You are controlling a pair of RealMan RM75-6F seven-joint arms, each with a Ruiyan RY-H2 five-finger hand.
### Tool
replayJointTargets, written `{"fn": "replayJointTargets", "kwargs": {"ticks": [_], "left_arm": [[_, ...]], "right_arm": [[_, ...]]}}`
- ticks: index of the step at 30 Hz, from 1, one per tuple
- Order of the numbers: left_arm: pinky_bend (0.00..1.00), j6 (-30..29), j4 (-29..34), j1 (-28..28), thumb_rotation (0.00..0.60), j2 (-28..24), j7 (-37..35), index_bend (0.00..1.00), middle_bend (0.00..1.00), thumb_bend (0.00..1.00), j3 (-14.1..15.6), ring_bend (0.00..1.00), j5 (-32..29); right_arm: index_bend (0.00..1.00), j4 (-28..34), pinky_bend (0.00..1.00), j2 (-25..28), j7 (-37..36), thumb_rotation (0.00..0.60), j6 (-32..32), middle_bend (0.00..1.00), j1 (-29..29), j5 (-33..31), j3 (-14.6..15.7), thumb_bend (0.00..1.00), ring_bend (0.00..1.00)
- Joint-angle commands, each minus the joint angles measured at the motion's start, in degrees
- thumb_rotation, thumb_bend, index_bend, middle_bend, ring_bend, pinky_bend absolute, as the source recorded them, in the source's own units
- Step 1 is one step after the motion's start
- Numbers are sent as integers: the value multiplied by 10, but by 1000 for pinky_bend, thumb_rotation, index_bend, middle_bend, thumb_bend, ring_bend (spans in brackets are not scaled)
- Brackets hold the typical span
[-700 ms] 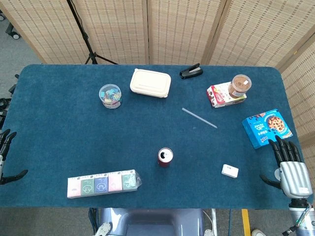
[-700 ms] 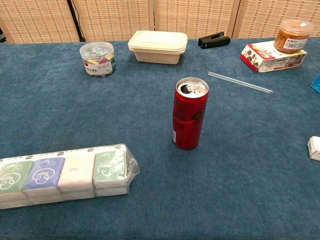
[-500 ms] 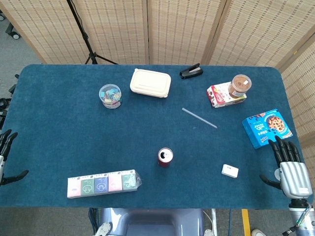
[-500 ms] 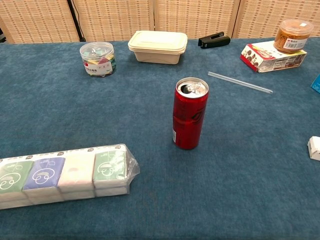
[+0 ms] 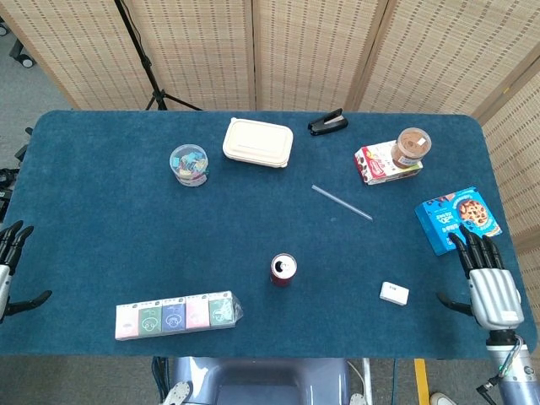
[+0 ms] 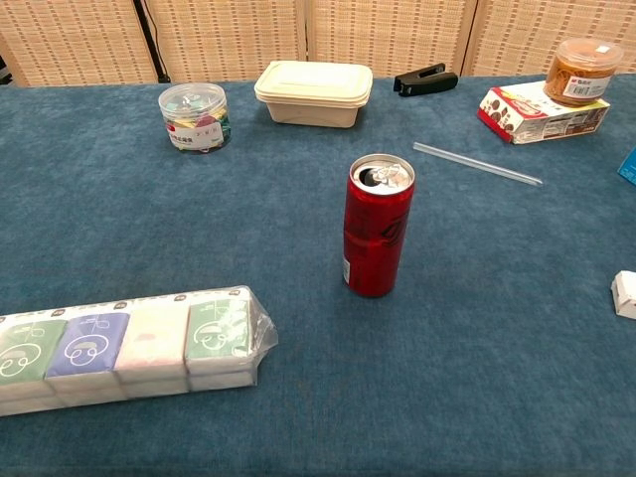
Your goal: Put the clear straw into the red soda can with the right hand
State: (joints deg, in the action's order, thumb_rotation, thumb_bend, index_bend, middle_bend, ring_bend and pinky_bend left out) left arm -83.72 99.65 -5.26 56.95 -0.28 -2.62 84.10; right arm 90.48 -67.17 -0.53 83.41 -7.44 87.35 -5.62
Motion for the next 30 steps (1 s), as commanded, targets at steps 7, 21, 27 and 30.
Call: {"fn": "replayJointTargets", "kwargs": {"ticks": [7, 21, 27, 30], "left_arm": [[0, 11, -1, -8, 600, 15, 23, 0, 0, 0, -8, 0, -20], [0, -13, -3, 5, 600, 14, 4, 0, 0, 0, -13, 0, -23], [0, -5, -1, 1, 600, 12, 2, 0, 0, 0, -16, 0, -30], [0, -4, 0, 1, 600, 11, 1, 0, 0, 0, -19, 0, -34]], "right_arm": [[26, 18, 0, -5, 7, 600, -96, 0, -87, -51, -60, 0, 0], [215, -28, 0, -50, 37, 600, -259, 0, -241, -200, -155, 0, 0], [256, -84, 0, -92, 88, 600, -311, 0, -301, -292, -176, 0, 0], [274, -108, 0, -114, 112, 600, -327, 0, -326, -339, -182, 0, 0]]}}
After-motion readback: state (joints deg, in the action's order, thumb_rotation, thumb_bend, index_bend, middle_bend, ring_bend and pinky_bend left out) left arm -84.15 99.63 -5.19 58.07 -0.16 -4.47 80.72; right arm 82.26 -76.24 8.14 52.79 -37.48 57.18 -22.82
